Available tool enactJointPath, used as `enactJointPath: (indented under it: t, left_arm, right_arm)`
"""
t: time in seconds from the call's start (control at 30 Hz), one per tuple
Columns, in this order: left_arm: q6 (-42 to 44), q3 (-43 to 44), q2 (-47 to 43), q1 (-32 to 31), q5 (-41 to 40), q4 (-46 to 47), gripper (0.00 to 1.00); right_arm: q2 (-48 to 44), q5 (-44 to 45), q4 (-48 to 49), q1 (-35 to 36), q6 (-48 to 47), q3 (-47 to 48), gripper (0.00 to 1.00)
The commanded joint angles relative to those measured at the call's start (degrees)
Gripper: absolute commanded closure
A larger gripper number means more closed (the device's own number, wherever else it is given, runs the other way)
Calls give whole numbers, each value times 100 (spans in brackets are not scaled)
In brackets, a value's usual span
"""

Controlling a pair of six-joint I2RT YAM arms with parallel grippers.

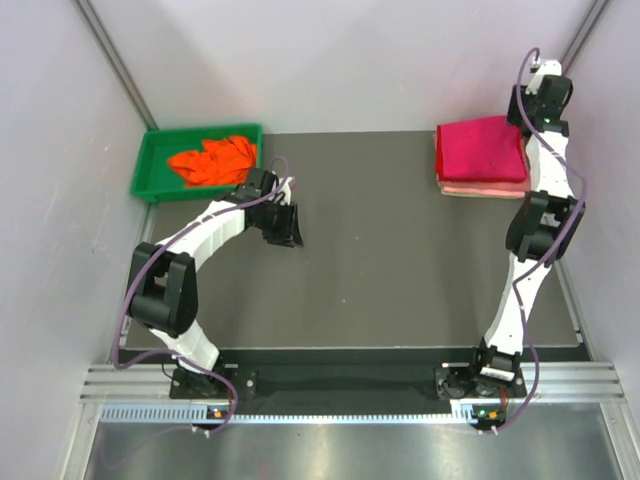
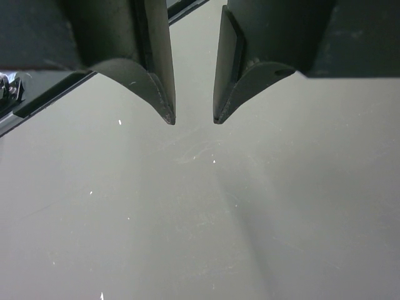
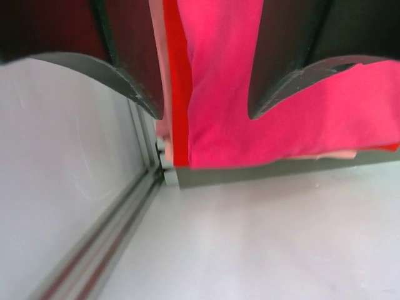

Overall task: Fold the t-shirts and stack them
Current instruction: Neatly place the folded tshirt to the corner, then reset both grippers

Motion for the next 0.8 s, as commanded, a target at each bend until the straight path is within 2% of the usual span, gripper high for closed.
enactJointPath:
  t: [0.0, 0.1, 0.27, 0.37, 0.47, 0.53, 0.57, 0.6, 0.67, 0.7, 0.73, 0.77]
  left_arm:
    - [26, 77, -409, 4, 153, 69, 64]
    - [35, 103, -567, 4, 154, 104, 64]
    - [26, 218, -1076, 4, 22, 183, 64]
    - [-122, 437, -1454, 13, 100, 323, 64]
    - [-351, 499, -1936, 13, 188, 674, 64]
    - [-448, 438, -2219, 13, 206, 1025, 63]
    - [-501, 333, -2516, 13, 171, 1149, 62]
    - [-510, 254, -2667, 13, 154, 1272, 60]
    - [-510, 87, -3061, 13, 119, 1440, 51]
    - [-519, 43, -3177, 13, 92, 1449, 36]
    - [-519, -19, -3300, 13, 101, 1466, 4]
    - [-545, -132, -3527, 13, 135, 1484, 1]
  right_arm:
    - [-1311, 129, 58, -38, 517, -375, 49]
    - [-1979, 42, -477, -38, 1149, -1025, 61]
    - [-3622, -748, -1523, 172, 2002, -2351, 61]
    - [-4790, -565, -1936, 584, 2152, -3353, 58]
    - [-5942, -697, -2095, 1006, 2354, -4408, 54]
    - [-6748, -679, -2096, 1218, 2556, -5214, 46]
    - [-6997, -775, -2026, 1393, 2609, -5463, 42]
    - [-7217, -872, -2025, 1447, 2679, -5691, 26]
    - [-7815, -1239, -1990, 1457, 2820, -6228, 1]
    - [-8008, -1311, -1982, 1639, 2873, -6386, 0]
    - [-8445, -1382, -1938, 1650, 2987, -6719, 0]
    - [-8658, -1661, -1798, 1650, 2988, -6879, 0]
